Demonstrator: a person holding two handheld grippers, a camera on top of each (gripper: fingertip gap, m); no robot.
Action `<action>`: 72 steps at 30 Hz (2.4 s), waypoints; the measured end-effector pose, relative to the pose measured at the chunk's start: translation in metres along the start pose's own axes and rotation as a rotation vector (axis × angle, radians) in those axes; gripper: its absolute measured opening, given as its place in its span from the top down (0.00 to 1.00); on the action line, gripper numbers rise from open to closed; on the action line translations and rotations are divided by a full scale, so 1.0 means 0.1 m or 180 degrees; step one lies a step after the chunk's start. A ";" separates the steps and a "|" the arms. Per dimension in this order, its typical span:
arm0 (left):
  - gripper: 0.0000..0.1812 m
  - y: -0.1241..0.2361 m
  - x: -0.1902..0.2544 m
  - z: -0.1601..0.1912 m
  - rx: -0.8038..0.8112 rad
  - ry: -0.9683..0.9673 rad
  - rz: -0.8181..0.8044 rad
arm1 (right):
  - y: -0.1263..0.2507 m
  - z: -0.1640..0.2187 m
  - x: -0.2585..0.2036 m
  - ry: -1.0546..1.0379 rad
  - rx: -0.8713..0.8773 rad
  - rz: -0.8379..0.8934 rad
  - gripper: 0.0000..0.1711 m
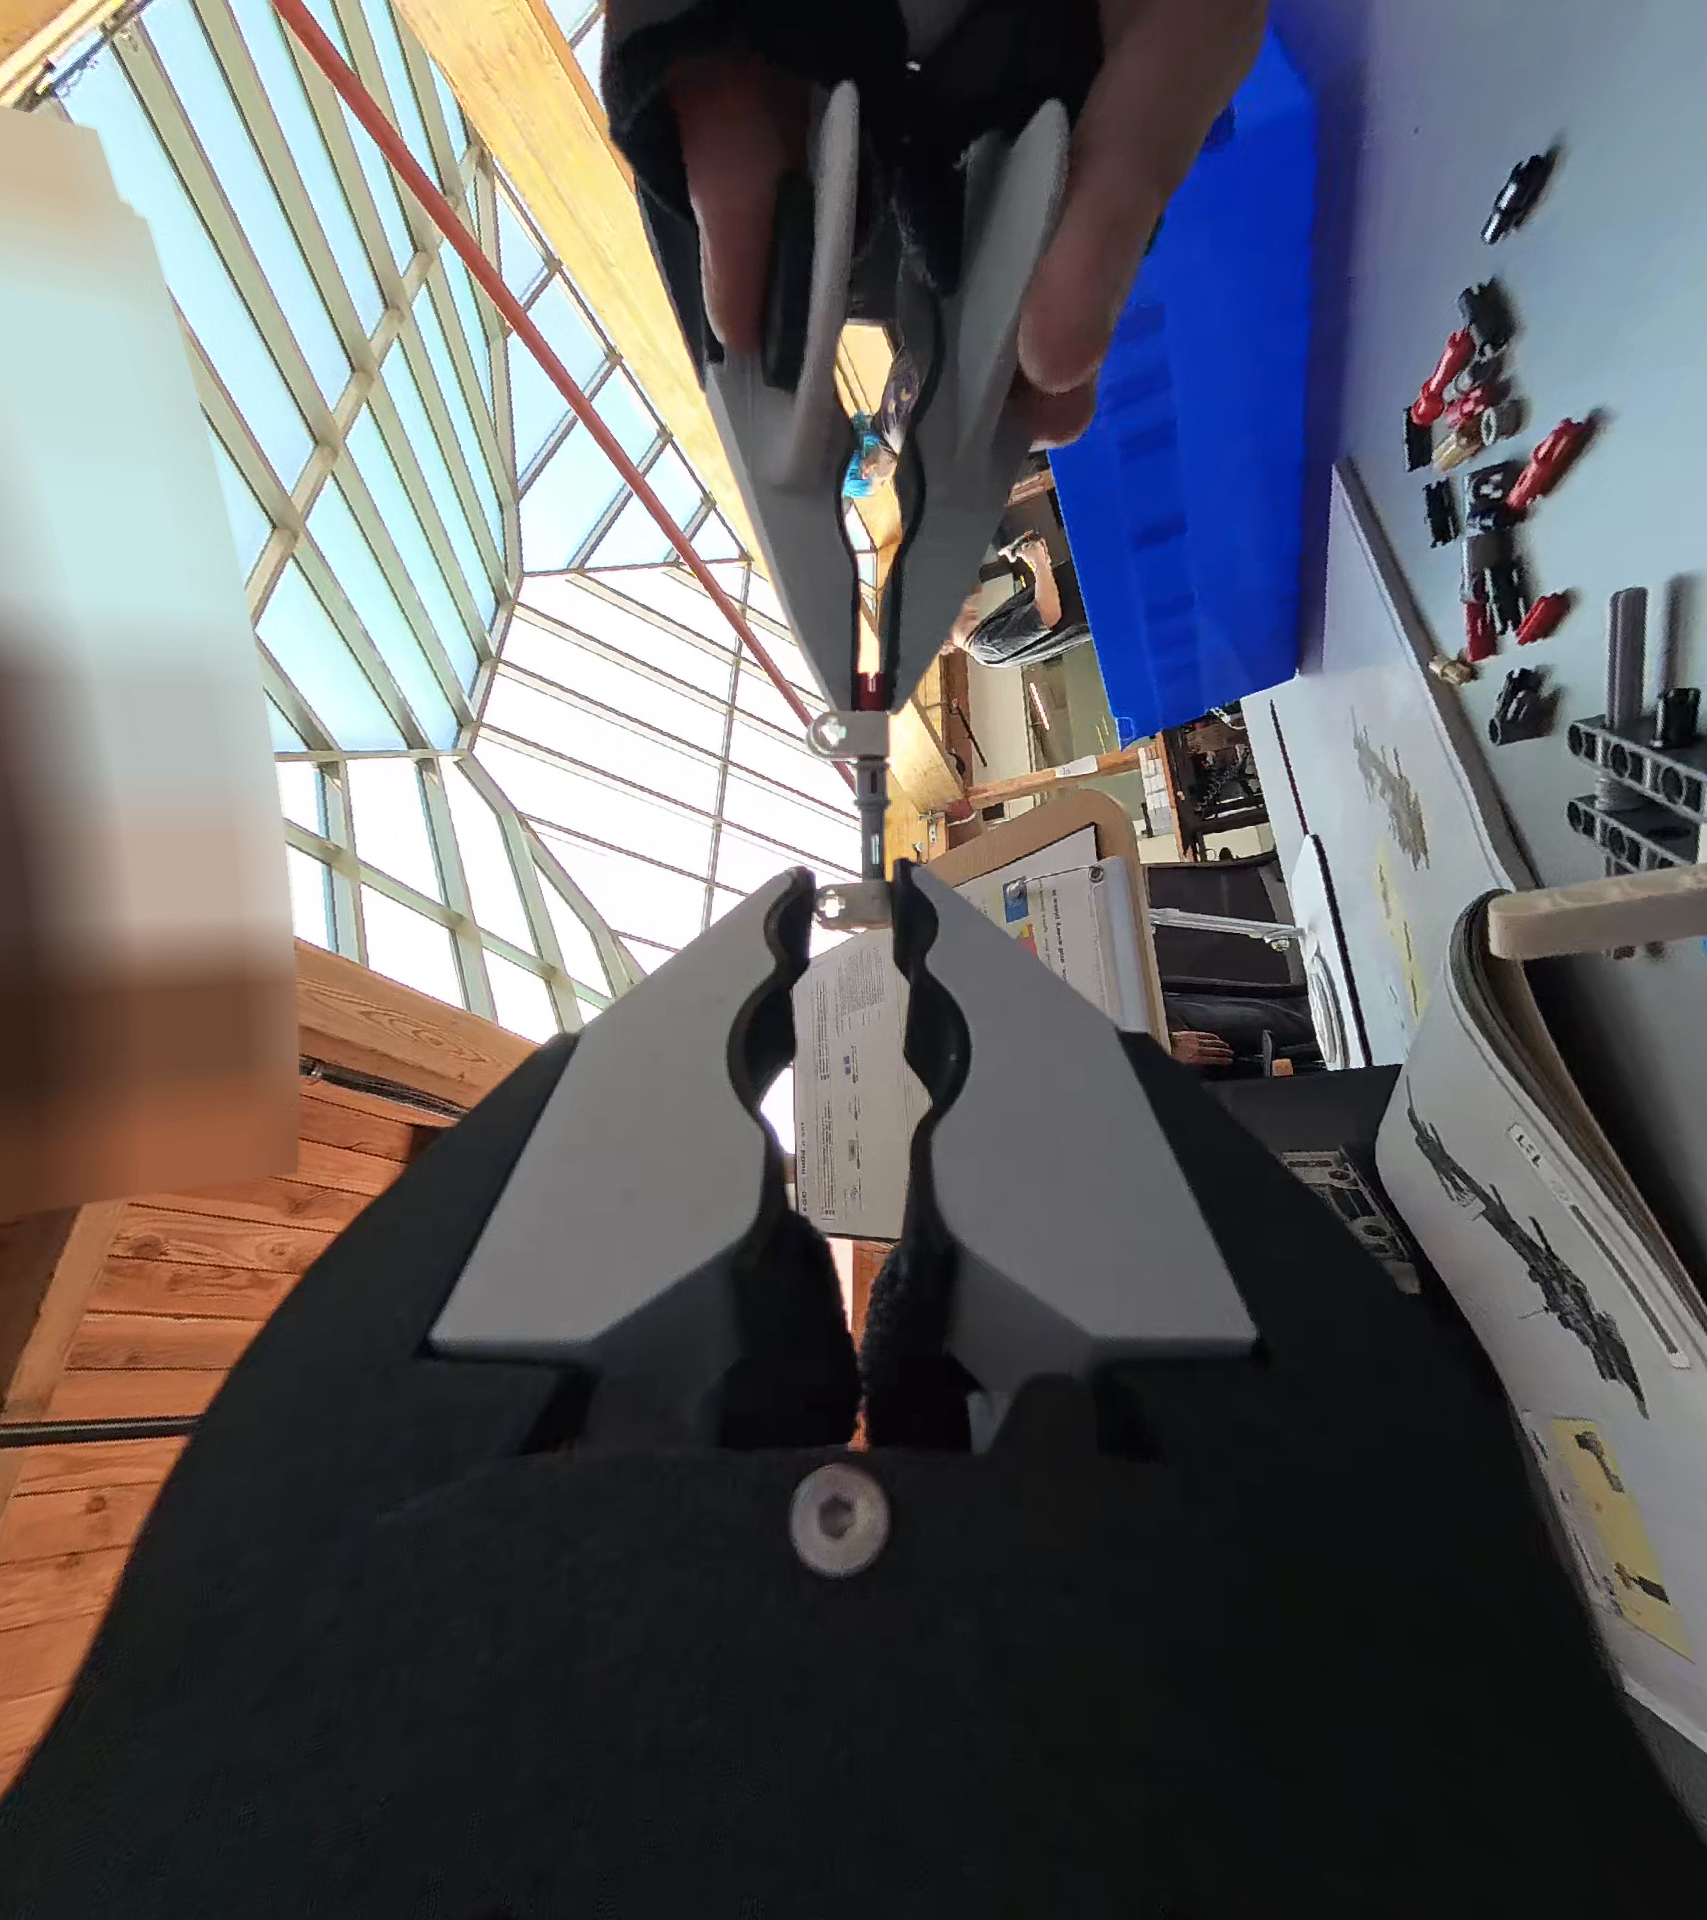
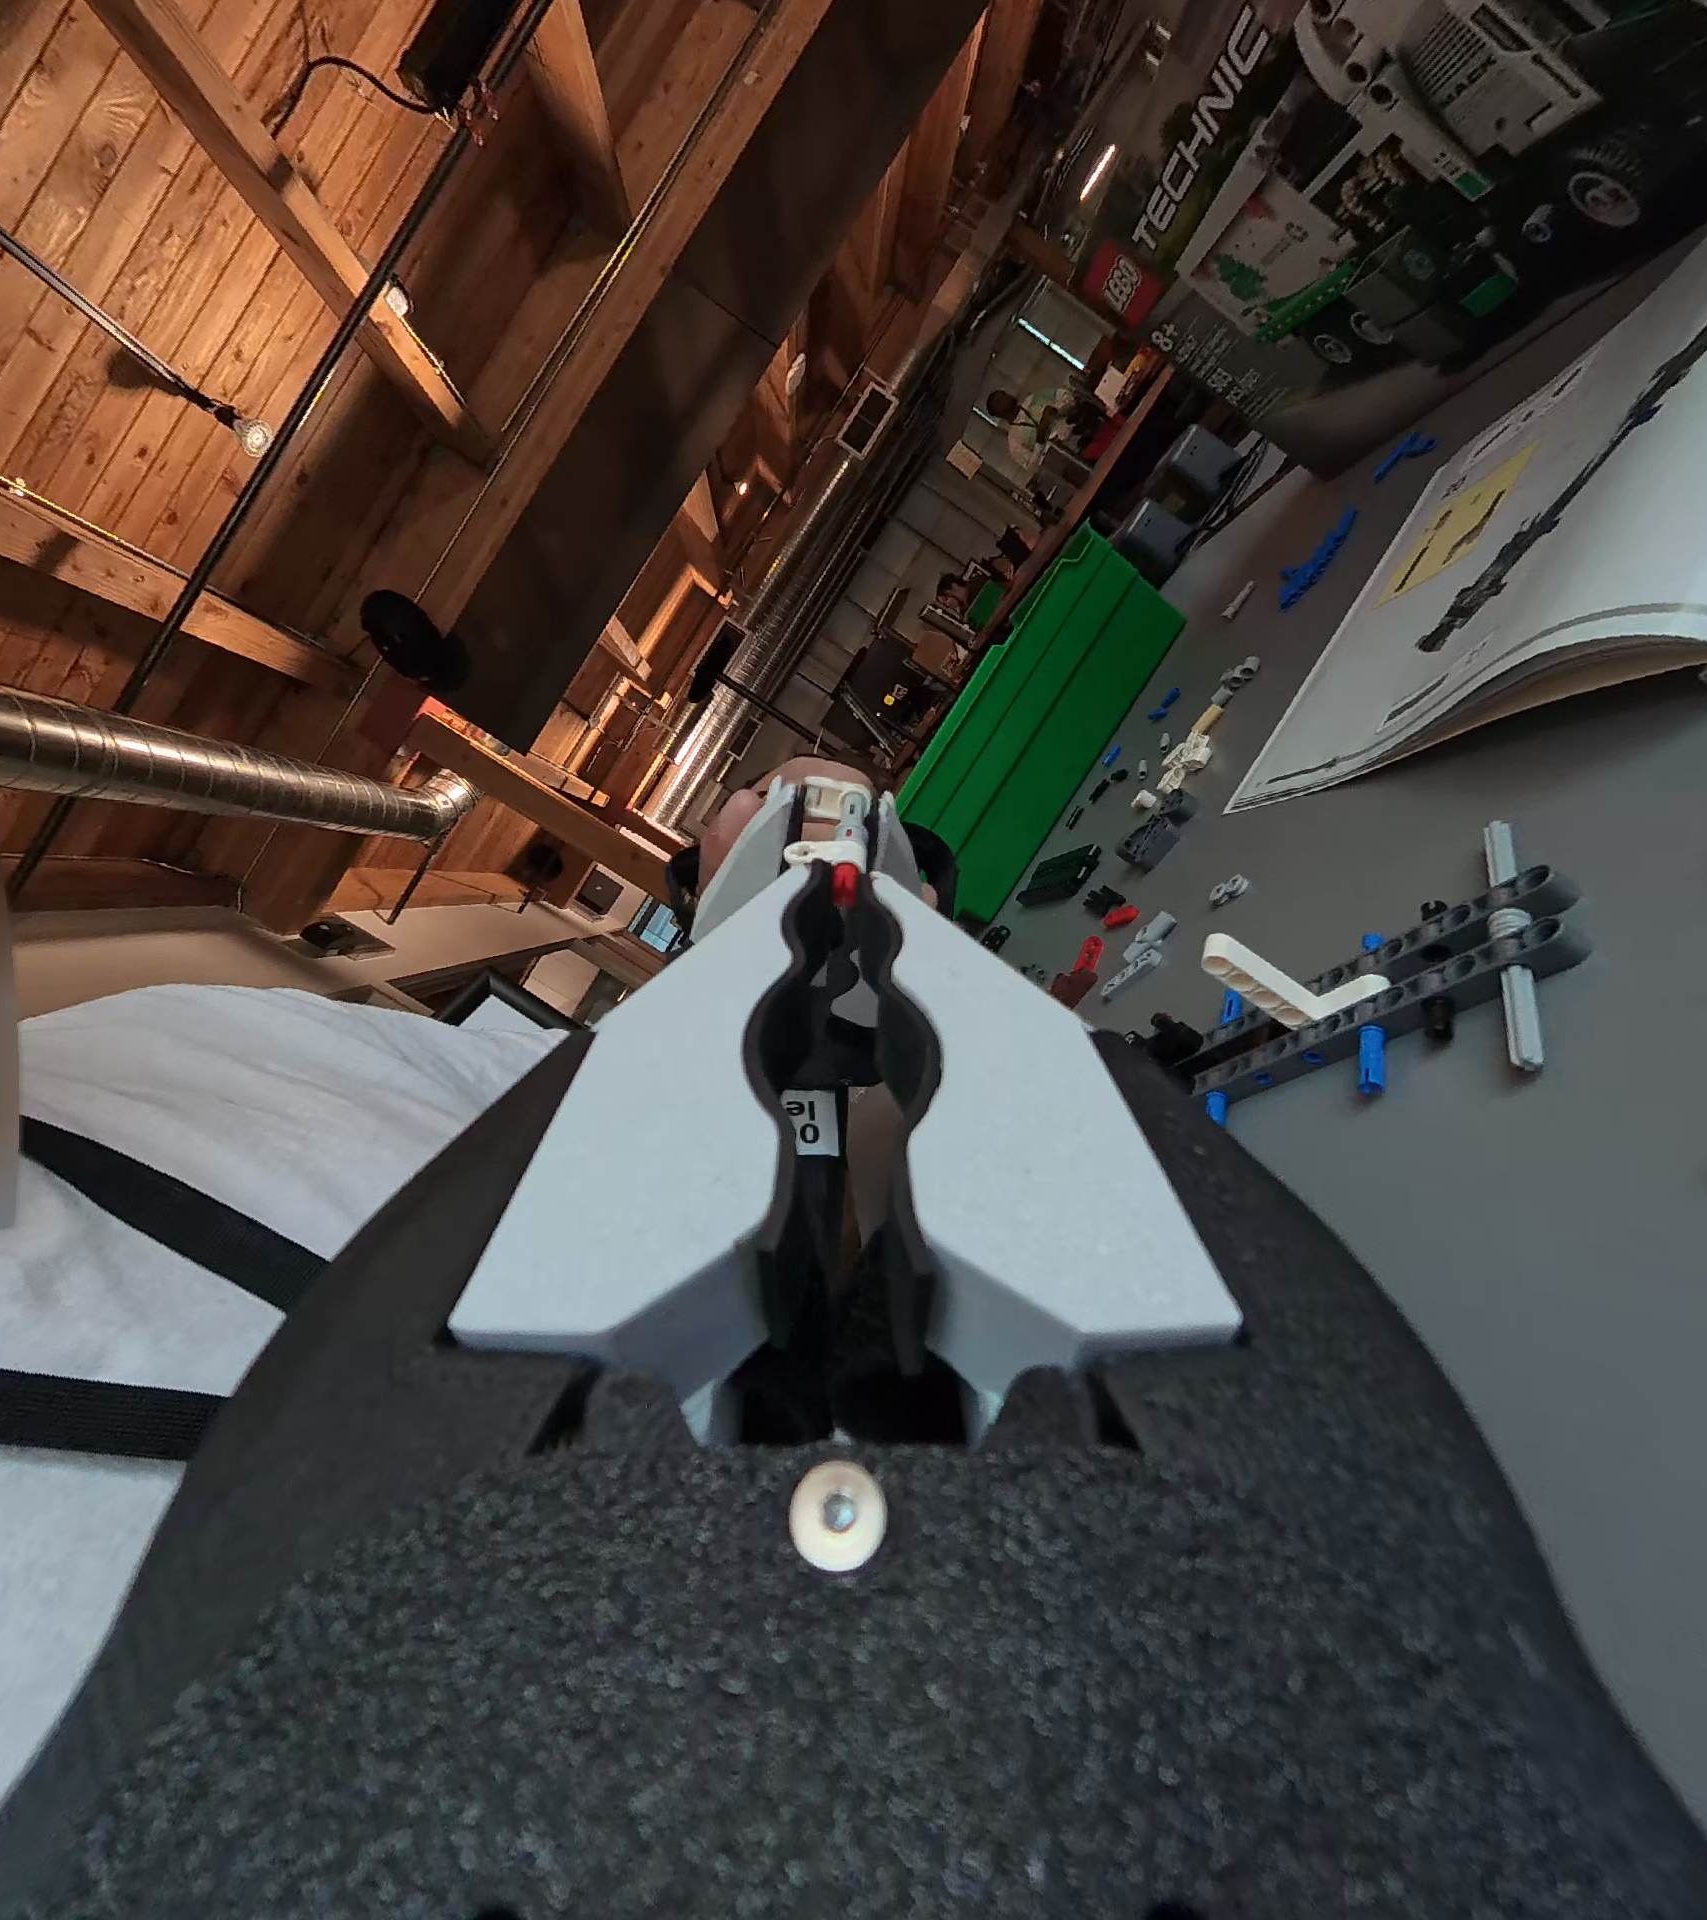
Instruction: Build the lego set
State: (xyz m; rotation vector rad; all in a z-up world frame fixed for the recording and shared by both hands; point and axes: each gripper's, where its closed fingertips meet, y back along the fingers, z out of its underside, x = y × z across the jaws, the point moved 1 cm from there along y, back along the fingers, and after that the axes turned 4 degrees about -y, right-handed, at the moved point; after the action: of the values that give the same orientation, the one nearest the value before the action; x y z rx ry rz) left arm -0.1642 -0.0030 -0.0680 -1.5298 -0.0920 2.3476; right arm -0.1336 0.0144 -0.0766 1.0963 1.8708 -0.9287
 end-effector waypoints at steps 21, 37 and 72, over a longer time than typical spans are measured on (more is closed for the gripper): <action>0.93 0.01 -0.05 -0.17 0.0676 -0.0217 -0.0158 | 0.11 0.04 -0.01 -0.0187 -0.0285 -0.0328 0.99; 1.00 -0.04 0.06 -0.25 0.0350 0.0074 -0.0017 | -0.02 0.09 0.14 -0.0078 0.0014 -0.0059 0.99; 0.97 1.40 1.46 0.75 -0.1703 0.4326 0.4418 | 0.26 0.07 0.37 0.0859 -0.0249 0.0652 1.00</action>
State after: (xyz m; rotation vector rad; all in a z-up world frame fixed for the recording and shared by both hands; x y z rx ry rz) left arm -0.3193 -0.0800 -0.1974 -3.9076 0.9914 1.0784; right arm -0.1209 0.0310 -0.1169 1.3902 1.9440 -0.6103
